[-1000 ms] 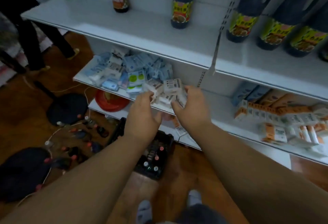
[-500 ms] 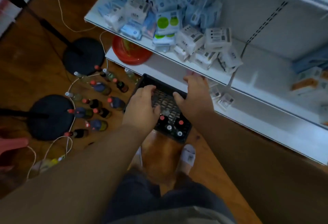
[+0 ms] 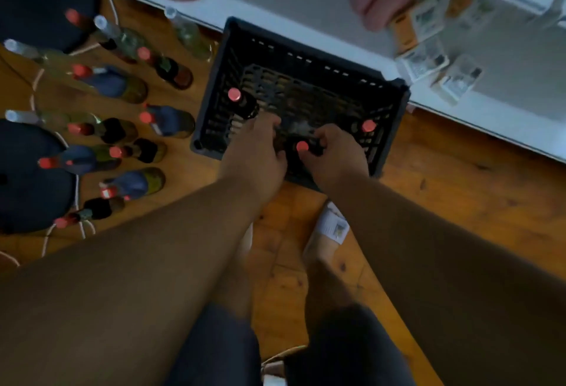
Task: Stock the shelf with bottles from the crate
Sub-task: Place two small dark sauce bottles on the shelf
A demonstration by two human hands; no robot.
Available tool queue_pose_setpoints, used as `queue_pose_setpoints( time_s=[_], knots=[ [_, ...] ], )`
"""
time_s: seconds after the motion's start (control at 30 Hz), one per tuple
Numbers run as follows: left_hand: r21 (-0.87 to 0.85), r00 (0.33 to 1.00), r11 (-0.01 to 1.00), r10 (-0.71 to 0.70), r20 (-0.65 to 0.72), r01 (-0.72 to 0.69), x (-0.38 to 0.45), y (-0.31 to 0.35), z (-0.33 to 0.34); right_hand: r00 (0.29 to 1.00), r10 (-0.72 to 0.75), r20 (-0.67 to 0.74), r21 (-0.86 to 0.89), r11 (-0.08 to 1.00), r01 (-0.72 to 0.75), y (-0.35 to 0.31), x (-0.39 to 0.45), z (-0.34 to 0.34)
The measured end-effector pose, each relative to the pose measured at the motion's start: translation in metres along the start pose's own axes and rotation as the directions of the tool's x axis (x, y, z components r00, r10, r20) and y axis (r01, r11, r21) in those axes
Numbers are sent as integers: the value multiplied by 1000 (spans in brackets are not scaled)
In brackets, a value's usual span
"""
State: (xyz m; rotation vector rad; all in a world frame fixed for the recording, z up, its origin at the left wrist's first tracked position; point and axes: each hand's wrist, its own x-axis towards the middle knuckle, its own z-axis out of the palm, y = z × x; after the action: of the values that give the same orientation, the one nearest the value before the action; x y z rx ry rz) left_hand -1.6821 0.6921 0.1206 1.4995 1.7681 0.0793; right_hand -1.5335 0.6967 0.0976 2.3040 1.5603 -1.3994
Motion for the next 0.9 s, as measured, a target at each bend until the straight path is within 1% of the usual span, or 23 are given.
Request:
queue_pose_setpoints(
  time_s=[0.07,0.17,0.23,0.3,0.37,0.43,0.47,0.57,0.67,0.7,0.73,0.8,0.87,0.9],
  knots=[
    [3,1000,1000,-11,14,11,18,-21,25,1000,-3,29,-60,998,4,16,28,26],
    [-23,999,1000,-7,45,8,39,-46,55,997,47,61,-119,992,-40,30,69,56],
    [-38,998,999,-23,53,25,50,-62,69,991,86,105,-224,973,-61,33,93,74],
    [-34,997,998,-53,58,55,61,-76,79,982,99,158,-347,937,-38,37,113,90],
    [-19,989,993,-114,89,116,75,-89,87,964,134,231,-429,903,-22,39,126,100],
    [-38,972,978,-200,123,206,90,-99,92,938,172,300,-497,868,0,40,136,105],
    [-54,961,966,-245,129,253,97,-102,93,934,168,316,-522,853,23,39,141,107],
    [-76,939,943,-312,145,325,109,-104,95,953,122,278,-532,846,47,39,149,107],
    [-83,944,948,-293,153,308,105,-94,92,973,93,213,-475,880,20,37,145,101],
    [-74,951,954,-280,133,291,103,-93,89,979,80,186,-460,888,15,34,144,98],
    [-31,961,964,-260,90,263,102,-92,82,985,61,160,-455,890,18,30,144,96],
    [168,983,968,-182,-31,185,109,-94,67,990,37,139,-454,890,31,22,146,91],
    [364,989,924,-78,-126,119,126,-102,52,988,17,153,-452,890,55,11,155,89],
    [427,989,898,-50,-142,106,136,-106,46,987,8,162,-452,890,67,6,161,90]
  ],
)
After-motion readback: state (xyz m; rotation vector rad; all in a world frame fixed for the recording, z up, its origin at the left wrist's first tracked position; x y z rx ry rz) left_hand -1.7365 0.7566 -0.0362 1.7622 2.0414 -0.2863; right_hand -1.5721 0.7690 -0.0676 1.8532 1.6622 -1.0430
